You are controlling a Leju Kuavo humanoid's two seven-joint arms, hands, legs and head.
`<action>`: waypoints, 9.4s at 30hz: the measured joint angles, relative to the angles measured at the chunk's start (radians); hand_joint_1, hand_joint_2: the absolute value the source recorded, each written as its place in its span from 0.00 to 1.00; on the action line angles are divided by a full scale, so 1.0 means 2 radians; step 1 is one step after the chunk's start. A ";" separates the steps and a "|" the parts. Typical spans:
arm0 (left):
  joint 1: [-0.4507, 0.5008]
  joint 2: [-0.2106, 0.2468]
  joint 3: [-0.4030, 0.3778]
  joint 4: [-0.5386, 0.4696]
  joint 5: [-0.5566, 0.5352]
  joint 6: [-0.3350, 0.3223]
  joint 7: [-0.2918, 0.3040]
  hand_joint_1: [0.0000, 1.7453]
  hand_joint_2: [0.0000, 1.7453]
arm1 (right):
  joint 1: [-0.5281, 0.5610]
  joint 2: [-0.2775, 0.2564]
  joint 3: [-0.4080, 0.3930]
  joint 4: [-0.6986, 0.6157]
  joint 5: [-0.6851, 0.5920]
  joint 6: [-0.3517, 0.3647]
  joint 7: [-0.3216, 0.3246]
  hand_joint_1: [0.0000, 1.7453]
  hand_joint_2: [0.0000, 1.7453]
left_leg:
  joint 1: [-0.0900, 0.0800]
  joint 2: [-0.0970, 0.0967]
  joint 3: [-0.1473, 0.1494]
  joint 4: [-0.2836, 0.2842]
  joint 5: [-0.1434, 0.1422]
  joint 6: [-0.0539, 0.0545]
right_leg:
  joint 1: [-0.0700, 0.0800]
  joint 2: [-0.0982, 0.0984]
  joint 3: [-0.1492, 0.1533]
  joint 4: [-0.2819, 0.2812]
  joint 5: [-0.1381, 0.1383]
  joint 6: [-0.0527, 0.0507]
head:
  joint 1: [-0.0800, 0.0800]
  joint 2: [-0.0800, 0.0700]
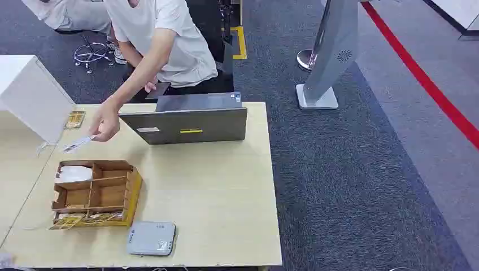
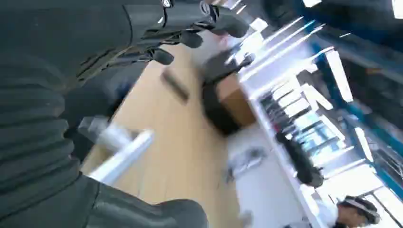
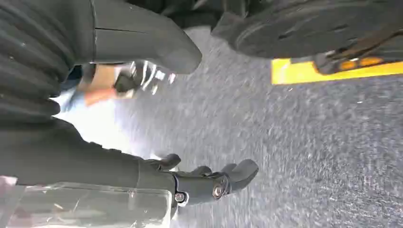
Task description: Pass the card to the sensor for recognition and then transmit it.
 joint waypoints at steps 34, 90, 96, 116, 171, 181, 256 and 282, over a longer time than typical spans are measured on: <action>-0.077 0.085 -0.364 -0.101 -0.510 -0.102 0.311 0.00 1.00 | -0.015 0.000 -0.056 -0.017 0.065 0.101 0.000 0.00 1.00 | 0.000 0.001 0.000 0.000 0.001 0.000 | 0.000 0.002 0.000 0.000 0.001 -0.001 | 0.000 0.000; -0.026 0.077 -0.454 -0.111 -0.508 -0.143 0.283 1.00 1.00 | 0.013 0.000 -0.044 -0.101 0.083 0.119 0.000 0.00 1.00 | 0.000 0.001 -0.001 0.000 0.000 0.000 | 0.000 0.002 0.000 0.000 0.001 -0.001 | 0.000 0.000; 0.035 0.090 -0.546 -0.122 -0.488 -0.110 0.259 1.00 1.00 | 0.024 0.000 -0.024 -0.130 0.085 0.119 0.000 0.00 1.00 | -0.001 0.001 -0.001 0.000 0.000 0.000 | 0.000 0.002 0.000 0.000 0.001 0.000 | 0.000 0.000; 0.105 0.185 -0.652 -0.124 -0.454 -0.144 0.339 1.00 1.00 | 0.030 0.000 -0.019 -0.150 0.086 0.120 0.000 0.00 1.00 | 0.000 0.001 -0.001 0.000 -0.001 0.000 | 0.000 0.002 0.000 0.000 0.001 0.000 | 0.000 0.000; 0.090 0.189 -0.662 -0.045 -0.489 -0.257 0.386 1.00 1.00 | -0.004 0.000 -0.065 -0.124 0.108 0.140 0.000 0.00 1.00 | -0.001 0.001 0.002 0.000 0.000 0.000 | 0.000 0.001 0.002 0.000 0.000 0.001 | 0.000 0.000; 0.048 0.157 -0.662 -0.112 -0.509 -0.006 0.324 1.00 1.00 | 0.043 0.000 -0.013 -0.141 0.097 0.113 0.000 0.00 1.00 | -0.001 0.000 0.000 0.000 0.000 0.000 | 0.000 0.001 0.001 0.000 0.000 0.000 | 0.000 0.000; 0.026 0.136 -0.598 -0.128 -0.510 -0.207 0.373 0.00 1.00 | 0.033 0.000 -0.017 -0.151 0.123 0.154 0.000 0.00 1.00 | -0.001 0.001 -0.001 0.000 -0.001 0.001 | 0.000 0.002 0.000 0.000 0.001 0.000 | -0.001 0.000; 0.091 0.135 -0.558 -0.134 -0.511 -0.239 0.391 0.00 1.00 | 0.014 0.000 -0.069 -0.150 0.130 0.162 0.000 0.00 1.00 | -0.001 0.001 -0.001 0.000 -0.001 0.001 | 0.000 0.002 0.001 0.000 0.001 0.000 | -0.001 0.000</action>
